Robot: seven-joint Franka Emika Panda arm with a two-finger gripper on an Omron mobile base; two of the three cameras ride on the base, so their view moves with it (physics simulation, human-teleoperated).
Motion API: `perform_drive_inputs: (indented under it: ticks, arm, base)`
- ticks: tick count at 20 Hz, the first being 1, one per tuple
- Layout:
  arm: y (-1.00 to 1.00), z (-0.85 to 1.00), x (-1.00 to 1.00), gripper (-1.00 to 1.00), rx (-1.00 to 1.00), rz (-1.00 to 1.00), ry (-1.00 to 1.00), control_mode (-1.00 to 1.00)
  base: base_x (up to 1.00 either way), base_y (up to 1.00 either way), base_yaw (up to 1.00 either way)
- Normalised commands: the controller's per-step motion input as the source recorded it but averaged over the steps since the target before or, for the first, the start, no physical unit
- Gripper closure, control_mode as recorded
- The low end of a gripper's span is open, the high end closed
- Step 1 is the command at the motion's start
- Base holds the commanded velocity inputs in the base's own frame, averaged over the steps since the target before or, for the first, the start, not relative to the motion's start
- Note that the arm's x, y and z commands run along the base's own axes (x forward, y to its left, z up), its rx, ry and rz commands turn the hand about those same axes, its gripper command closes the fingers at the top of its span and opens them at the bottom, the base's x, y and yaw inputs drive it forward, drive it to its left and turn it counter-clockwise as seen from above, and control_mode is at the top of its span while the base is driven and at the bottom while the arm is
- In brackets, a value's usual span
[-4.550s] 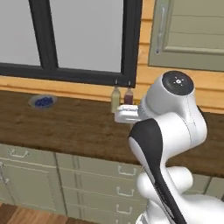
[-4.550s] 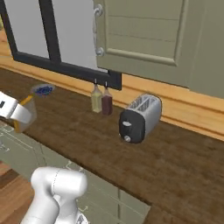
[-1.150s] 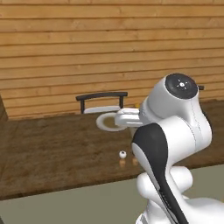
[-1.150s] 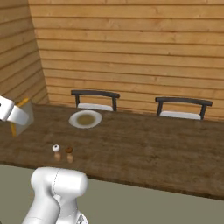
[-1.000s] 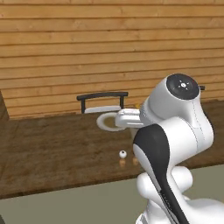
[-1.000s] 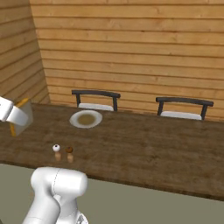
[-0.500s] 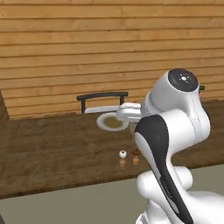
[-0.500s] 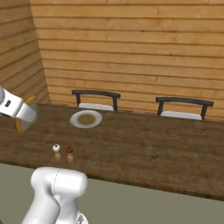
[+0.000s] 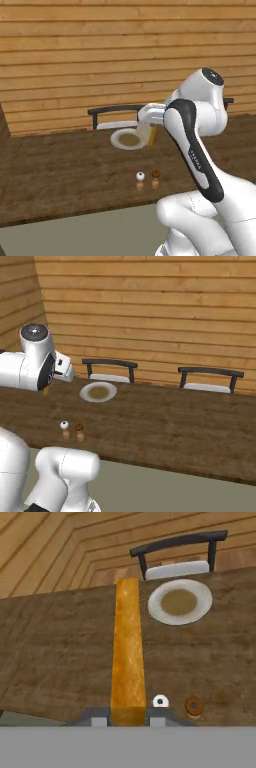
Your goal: Start the toaster. Once the lever pops up, take the bread to the plate on the dining counter.
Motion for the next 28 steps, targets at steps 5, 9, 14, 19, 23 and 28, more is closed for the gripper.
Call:
perform_drive_inputs:
  ticks: [5,9,14,19,23,28]
  arm:
    - [-0.37,-0.24,0.85,1.0,0.19,0.42,-0.02,-1.0]
    - [-0.14,-0.44,1.0,1.0,0.12,0.18,0.04,-1.0]
    - [-0.19,-0.22,0.87,1.0,0.13,0.08,0.1,-1.0]
    - [-0.23,-0.1,0.48,1.0,0.08,0.13,0.06,-1.0]
    - [0.02,-0.44,0.0,1.0,-0.05,0.18,0.08,-1.0]
    - [0.0,-0.33,0.08,1.0,-0.15,0.16,0.03,-1.0]
  base:
    - [0.0,0.0,0.0]
    - [0.0,0.0,0.0]
    - [0.0,0.0,0.0]
    - [0.0,0.0,0.0]
    - [0.0,0.0,0.0]
    - [0.0,0.0,0.0]
